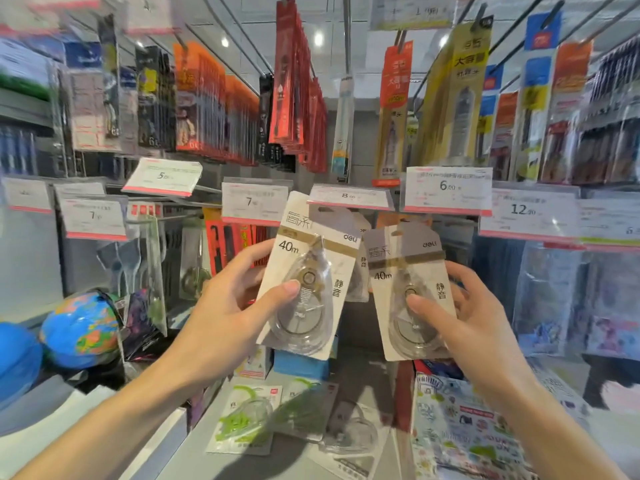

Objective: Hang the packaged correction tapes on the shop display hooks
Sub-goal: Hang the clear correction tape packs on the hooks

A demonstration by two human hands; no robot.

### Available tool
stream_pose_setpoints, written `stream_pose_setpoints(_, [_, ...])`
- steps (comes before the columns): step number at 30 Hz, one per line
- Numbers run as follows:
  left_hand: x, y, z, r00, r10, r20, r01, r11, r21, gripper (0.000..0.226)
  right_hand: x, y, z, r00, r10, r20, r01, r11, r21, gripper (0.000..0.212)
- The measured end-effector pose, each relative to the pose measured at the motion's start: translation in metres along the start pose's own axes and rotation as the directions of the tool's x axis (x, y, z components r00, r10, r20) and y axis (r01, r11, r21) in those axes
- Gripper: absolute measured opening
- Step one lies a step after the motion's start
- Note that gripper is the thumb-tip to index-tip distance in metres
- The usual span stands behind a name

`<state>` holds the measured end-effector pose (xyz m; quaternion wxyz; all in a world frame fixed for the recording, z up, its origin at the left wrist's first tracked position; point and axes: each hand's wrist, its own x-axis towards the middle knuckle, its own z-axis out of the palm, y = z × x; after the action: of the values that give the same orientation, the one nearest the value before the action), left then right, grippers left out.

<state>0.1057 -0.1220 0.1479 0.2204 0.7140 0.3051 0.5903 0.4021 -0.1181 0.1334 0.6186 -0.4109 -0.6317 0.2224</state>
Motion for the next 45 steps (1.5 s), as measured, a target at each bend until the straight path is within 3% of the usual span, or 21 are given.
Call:
stream_pose_setpoints(12, [0.011, 0.004, -0.016, 0.998, 0.034, -0.05, -0.034, 0.999, -0.006, 0.048, 0.031, -0.008, 0.036, 0.999, 0.0, 0.053, 0.001, 1.0, -0.031, 0.028])
stream_pose_setpoints(19, [0.011, 0.002, -0.022, 0.998, 0.05, -0.026, -0.05, 0.999, 0.017, 0.046, 0.045, -0.008, 0.056, 0.997, 0.002, 0.075, -0.002, 1.0, 0.004, 0.05])
stream_pose_setpoints(22, [0.012, -0.001, -0.024, 0.998, 0.052, -0.021, -0.051, 0.998, 0.024, 0.048, 0.045, -0.006, 0.061, 1.0, -0.022, 0.017, 0.023, 0.998, -0.055, 0.068])
stream_pose_setpoints(27, [0.012, -0.011, -0.024, 0.999, 0.039, -0.028, -0.038, 0.999, 0.019, 0.046, 0.05, 0.002, 0.068, 0.995, -0.097, -0.025, 0.092, 0.985, -0.147, 0.07])
stream_pose_setpoints(34, [0.01, -0.032, -0.028, 0.998, -0.027, -0.048, 0.028, 1.0, 0.013, 0.049, 0.067, 0.031, 0.087, 0.995, -0.045, -0.085, 0.023, 0.97, -0.242, 0.083])
stream_pose_setpoints(37, [0.007, -0.035, -0.028, 0.997, -0.054, -0.056, 0.054, 0.999, 0.005, 0.046, 0.075, 0.036, 0.101, 0.994, -0.05, -0.101, 0.024, 0.97, -0.242, 0.078])
stream_pose_setpoints(40, [0.006, -0.036, -0.028, 0.996, -0.069, -0.06, 0.07, 0.997, 0.02, 0.041, 0.087, 0.037, 0.109, 0.989, -0.091, -0.114, 0.039, 0.918, -0.394, 0.08])
stream_pose_setpoints(45, [0.004, -0.039, -0.026, 0.994, -0.093, -0.055, 0.093, 0.996, -0.003, 0.044, 0.088, 0.04, 0.097, 0.999, -0.015, -0.028, 0.0, 0.888, -0.46, 0.073])
